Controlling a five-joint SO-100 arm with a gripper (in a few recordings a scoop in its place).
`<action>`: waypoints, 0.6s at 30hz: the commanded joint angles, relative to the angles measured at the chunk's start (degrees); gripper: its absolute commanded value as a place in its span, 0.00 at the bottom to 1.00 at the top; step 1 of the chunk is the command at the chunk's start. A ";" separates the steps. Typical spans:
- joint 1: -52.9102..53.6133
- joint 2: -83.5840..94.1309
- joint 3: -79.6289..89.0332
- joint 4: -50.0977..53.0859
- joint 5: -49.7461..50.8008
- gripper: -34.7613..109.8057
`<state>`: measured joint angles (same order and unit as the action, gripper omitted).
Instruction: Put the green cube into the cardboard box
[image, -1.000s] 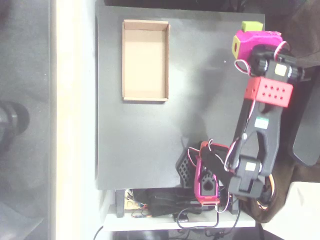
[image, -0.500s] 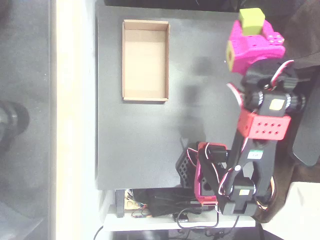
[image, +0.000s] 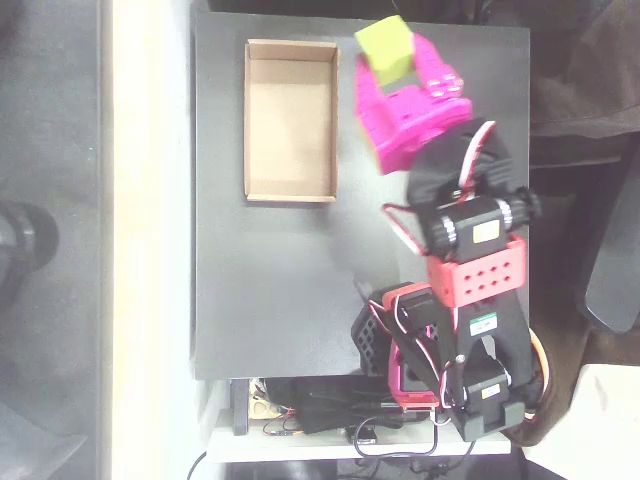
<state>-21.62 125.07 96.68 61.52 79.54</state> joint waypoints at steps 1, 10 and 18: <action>-4.31 1.49 -0.09 -0.18 0.18 0.28; -7.38 -8.96 -0.09 -0.18 0.18 0.28; -7.56 -21.01 -0.09 -0.18 0.18 0.28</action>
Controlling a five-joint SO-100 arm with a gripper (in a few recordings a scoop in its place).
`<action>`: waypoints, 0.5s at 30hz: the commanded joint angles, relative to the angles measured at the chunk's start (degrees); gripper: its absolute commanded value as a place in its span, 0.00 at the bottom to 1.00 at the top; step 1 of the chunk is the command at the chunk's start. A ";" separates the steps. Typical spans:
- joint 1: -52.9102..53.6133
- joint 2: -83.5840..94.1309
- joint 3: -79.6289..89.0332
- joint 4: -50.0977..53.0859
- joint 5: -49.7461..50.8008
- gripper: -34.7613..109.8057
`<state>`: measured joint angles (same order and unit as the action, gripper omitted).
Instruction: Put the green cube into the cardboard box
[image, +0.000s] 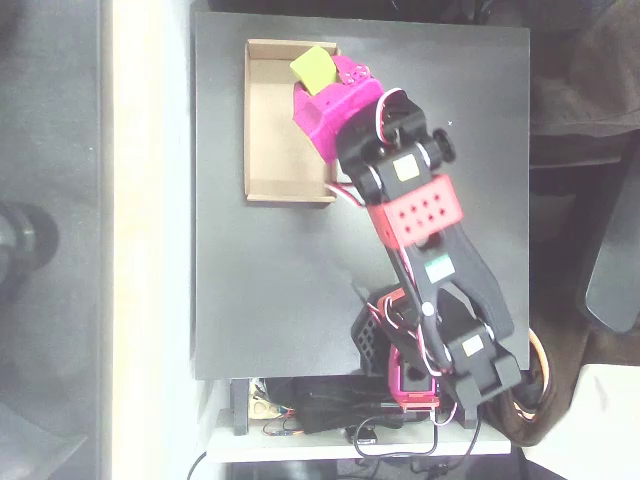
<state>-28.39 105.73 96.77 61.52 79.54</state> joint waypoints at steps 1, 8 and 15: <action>-1.14 -3.08 -0.18 -0.18 0.18 0.28; -3.43 -12.22 -0.44 -0.26 0.18 0.28; -5.54 -19.86 -1.05 -0.26 0.35 0.28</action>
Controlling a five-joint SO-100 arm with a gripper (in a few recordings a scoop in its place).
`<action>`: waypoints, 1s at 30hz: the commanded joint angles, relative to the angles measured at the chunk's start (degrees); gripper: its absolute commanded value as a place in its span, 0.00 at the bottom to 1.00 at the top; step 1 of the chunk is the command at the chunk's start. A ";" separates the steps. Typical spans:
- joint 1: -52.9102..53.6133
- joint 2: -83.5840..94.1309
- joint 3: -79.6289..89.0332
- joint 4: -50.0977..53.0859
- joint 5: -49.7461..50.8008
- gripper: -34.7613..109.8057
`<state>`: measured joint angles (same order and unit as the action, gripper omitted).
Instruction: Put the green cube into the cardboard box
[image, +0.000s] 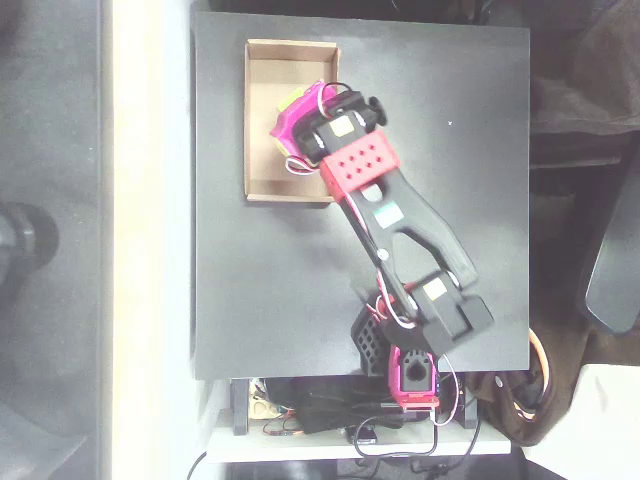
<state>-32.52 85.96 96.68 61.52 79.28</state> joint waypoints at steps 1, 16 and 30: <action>-1.49 -0.88 -0.97 -0.26 0.70 0.28; -1.58 -6.94 -1.14 -0.35 0.70 0.28; -1.67 -7.65 -1.14 -0.35 0.53 0.31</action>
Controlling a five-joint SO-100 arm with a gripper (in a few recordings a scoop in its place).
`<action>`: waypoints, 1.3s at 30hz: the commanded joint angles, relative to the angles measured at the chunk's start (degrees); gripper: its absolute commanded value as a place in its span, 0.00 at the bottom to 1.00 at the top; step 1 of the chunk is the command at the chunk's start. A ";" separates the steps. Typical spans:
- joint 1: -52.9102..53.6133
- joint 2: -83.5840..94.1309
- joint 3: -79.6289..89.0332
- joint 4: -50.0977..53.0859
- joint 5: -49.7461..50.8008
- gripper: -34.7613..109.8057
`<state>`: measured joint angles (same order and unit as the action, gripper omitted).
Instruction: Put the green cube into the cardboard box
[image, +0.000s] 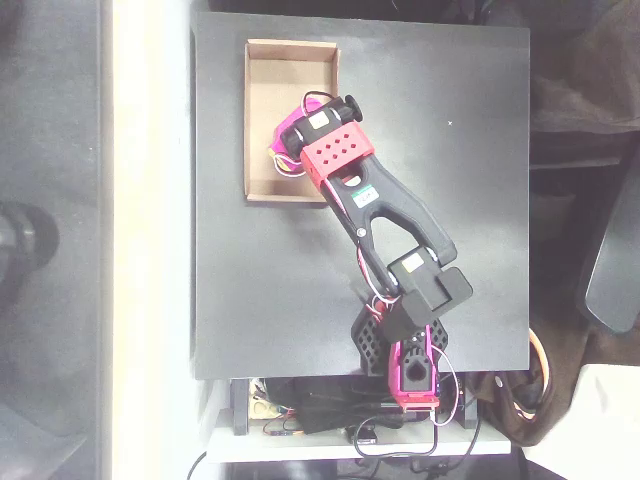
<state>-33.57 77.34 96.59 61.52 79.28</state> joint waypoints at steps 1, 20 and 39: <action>-0.70 0.97 -1.05 -0.35 0.53 0.32; -2.55 1.49 -0.97 -0.26 0.53 0.44; 1.67 25.58 -1.05 -0.26 0.53 0.44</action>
<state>-33.22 95.71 96.59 61.52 79.28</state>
